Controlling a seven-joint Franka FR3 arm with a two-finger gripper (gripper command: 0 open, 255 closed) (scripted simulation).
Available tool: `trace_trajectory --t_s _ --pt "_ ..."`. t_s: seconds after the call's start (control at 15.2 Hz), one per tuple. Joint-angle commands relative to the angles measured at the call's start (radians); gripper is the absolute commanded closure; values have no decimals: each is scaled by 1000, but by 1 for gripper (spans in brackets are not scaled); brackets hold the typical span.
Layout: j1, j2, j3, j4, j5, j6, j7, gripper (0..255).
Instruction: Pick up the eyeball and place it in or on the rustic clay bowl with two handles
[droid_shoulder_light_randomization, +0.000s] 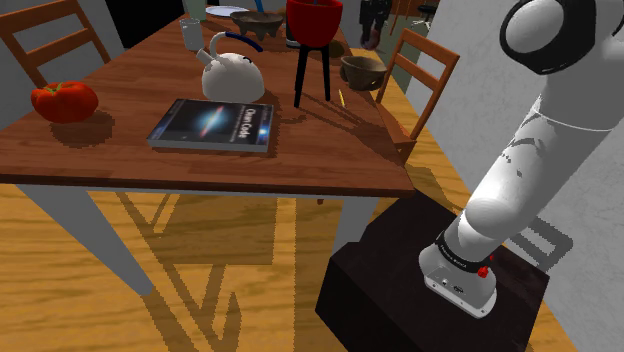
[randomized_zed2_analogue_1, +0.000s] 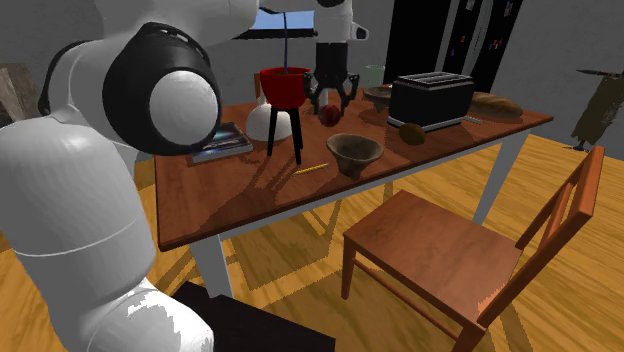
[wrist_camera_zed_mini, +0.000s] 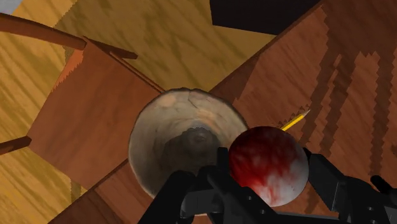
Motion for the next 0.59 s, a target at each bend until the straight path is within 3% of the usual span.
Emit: trace_trajectory --t_s 0.0,0.13,0.2,0.53 --pt "-26 93 -18 126 14 -33 -41 255" --pt "-57 191 -32 266 33 -75 -77 255" --pt "-88 290 -41 414 52 -125 -105 255" --pt "-75 222 -36 238 38 -16 -98 255"
